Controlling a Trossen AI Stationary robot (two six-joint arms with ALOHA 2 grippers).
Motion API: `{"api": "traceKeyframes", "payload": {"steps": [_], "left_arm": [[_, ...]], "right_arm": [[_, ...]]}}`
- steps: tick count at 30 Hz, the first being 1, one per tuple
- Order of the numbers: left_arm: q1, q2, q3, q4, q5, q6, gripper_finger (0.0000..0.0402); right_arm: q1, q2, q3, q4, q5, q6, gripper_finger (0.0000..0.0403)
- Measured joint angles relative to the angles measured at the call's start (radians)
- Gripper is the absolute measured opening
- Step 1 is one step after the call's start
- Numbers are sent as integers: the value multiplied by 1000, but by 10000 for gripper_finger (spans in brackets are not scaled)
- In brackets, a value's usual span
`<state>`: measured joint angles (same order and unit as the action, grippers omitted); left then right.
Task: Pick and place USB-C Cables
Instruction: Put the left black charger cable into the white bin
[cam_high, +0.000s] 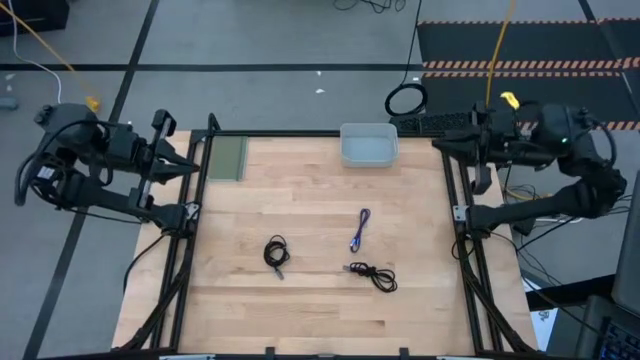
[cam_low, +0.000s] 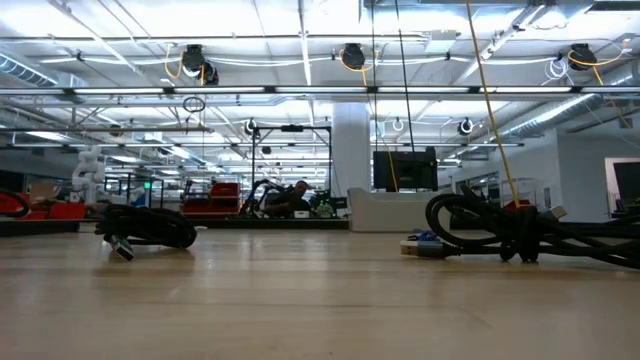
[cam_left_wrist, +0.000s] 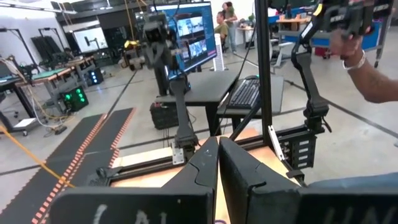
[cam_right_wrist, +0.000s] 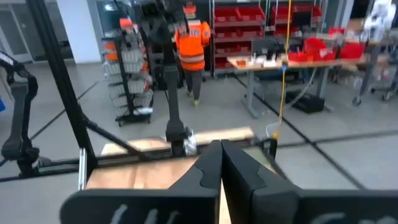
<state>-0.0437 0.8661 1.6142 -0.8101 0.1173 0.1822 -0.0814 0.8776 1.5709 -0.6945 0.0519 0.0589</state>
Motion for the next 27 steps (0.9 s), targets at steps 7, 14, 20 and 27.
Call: {"api": "traceKeyframes", "payload": {"steps": [7,14,20,27], "left_arm": [[0,38,0,-3,0,-1,19],[0,64,0,-64,0,-15,19],[0,117,0,-81,0,-22,19],[0,231,177,-229,-47,-26,19]], "right_arm": [[0,124,175,-75,-36,-26,0],[1,141,177,-102,-81,-12,0],[1,141,149,-96,-81,21,0],[40,143,90,-90,-82,43,0]]}}
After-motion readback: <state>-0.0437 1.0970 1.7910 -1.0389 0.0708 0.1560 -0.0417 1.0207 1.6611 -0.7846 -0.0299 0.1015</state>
